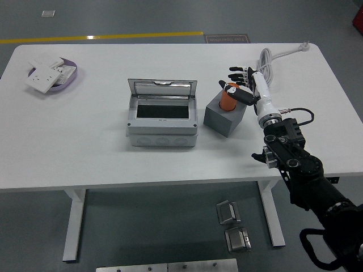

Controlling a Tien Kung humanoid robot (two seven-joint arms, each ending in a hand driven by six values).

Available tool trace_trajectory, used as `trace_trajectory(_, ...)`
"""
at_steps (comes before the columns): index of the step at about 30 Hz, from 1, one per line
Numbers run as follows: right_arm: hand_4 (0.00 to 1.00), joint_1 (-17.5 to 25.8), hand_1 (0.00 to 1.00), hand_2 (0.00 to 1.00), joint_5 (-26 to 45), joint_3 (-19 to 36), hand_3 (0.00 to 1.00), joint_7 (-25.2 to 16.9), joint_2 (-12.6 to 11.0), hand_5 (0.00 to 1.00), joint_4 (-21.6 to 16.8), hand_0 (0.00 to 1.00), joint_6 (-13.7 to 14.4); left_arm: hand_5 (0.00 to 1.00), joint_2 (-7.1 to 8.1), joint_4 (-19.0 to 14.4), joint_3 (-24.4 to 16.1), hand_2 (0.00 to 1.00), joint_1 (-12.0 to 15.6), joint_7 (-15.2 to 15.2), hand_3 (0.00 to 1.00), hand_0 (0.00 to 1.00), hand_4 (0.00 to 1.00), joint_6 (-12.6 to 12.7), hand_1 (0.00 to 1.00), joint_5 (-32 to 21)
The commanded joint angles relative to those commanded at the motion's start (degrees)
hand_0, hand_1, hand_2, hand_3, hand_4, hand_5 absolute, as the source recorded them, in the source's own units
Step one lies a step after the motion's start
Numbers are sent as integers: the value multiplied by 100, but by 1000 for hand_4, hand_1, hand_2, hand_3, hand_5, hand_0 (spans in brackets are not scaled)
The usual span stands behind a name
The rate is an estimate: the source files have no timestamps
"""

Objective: Pick up the cylinder from the cube,place it in the box,flap close box

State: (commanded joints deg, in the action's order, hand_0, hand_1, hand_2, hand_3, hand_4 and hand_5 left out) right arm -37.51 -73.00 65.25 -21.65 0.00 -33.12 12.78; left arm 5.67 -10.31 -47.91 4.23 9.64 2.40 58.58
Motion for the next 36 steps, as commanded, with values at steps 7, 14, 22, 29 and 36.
trace_trajectory(7, 858, -12, 659, 576, -8, -157, 648, 25, 0, 216, 41, 702, 0, 196, -5, 0, 16, 531, 5, 5, 586, 584, 616, -5, 614, 8)
trace_trajectory(14, 859, -18, 659, 579, -17, -322, 654, 49, 0, 212, 103, 702, -2, 195, -3, 0, 48, 531, -11, -10, 585, 584, 615, -15, 614, 13)
trace_trajectory(22, 858, -28, 660, 577, -3, -354, 655, 56, 0, 213, 134, 701, 0, 194, 6, 0, 88, 531, -28, -27, 585, 584, 613, -21, 614, 8)
trace_trajectory(29, 850, -25, 659, 573, 19, -380, 652, 58, 0, 216, 144, 704, 17, 189, 4, 0, 137, 531, -46, -57, 586, 583, 612, -24, 614, -17)
trace_trajectory(36, 780, -12, 659, 569, 17, -455, 646, 67, 0, 170, 111, 699, 54, 188, 3, 0, 152, 531, -53, -84, 586, 583, 612, -23, 614, -30)
